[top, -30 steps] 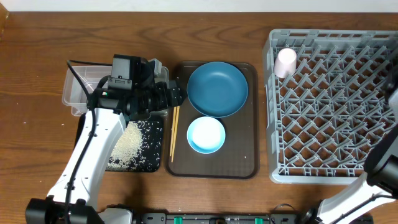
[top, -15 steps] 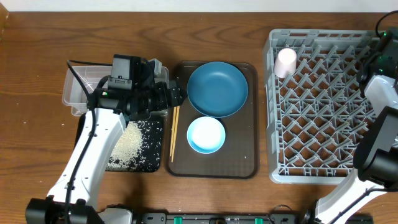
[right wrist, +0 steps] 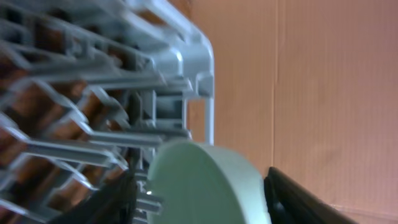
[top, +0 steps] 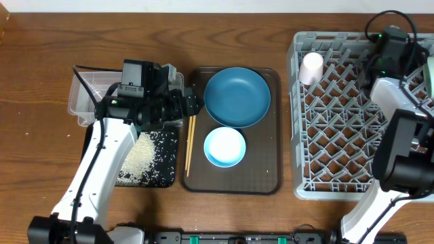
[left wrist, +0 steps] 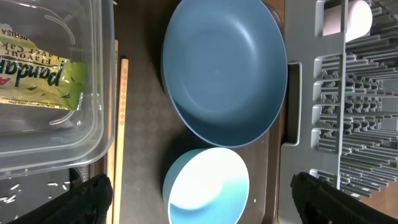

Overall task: Sort waste into correct bins and load items into the dishwasher rack
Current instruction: 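Carry the mint bowl right and place it in the rack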

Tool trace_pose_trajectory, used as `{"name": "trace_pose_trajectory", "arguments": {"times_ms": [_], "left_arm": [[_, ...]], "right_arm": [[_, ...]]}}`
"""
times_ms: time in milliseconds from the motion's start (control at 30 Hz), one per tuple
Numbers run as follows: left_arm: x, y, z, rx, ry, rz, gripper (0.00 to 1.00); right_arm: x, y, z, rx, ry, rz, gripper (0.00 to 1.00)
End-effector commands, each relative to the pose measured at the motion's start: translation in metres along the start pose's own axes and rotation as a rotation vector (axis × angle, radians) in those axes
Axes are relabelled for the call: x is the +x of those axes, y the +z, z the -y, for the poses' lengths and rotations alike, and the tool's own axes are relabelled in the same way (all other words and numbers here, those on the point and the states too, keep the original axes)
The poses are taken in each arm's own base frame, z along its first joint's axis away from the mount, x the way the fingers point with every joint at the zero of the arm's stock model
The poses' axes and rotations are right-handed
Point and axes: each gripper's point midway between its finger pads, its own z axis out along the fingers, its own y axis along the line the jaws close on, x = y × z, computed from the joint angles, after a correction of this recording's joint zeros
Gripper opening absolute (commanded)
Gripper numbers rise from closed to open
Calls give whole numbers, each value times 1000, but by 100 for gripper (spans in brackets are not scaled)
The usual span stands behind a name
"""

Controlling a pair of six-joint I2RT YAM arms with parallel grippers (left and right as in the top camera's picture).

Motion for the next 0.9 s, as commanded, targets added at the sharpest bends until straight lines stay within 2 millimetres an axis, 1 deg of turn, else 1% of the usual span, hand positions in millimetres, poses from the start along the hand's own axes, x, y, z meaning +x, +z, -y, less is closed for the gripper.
{"name": "trace_pose_trajectory", "arguments": {"times_ms": [0, 200, 300, 367, 467, 500, 567, 633, 700, 800, 867], "left_arm": [[1, 0, -2, -13, 2, -1, 95], [1, 0, -2, -13, 2, -1, 95], [1, 0, -2, -13, 2, 0, 95], [1, 0, -2, -13, 2, -1, 95], [1, 0, -2, -13, 2, -1, 95], [1, 0, -2, -13, 2, -1, 95], [1, 0, -2, -13, 2, -1, 95], [1, 0, -2, -13, 2, -1, 95], [1, 0, -2, -13, 2, 0, 95], [1, 0, -2, -13, 2, -1, 95], [1, 0, -2, -13, 2, -1, 95]], "right_arm": [[-17, -13, -14, -24, 9, 48, 70], [-35, -29, -23, -36, 53, 91, 70], [-47, -42, -23, -39, 56, 125, 70], [-53, -50, -16, -36, 89, 148, 71], [-60, -59, 4, -47, 152, 173, 67], [-61, -62, 9, -68, 169, 182, 62], [-64, -68, 20, -131, 238, 205, 47], [-68, -76, 32, -231, 360, 242, 36], [-72, -85, 44, -356, 508, 293, 1], [-67, -87, 73, -461, 758, 333, 1], [-59, -82, 90, -536, 896, 361, 1]]}}
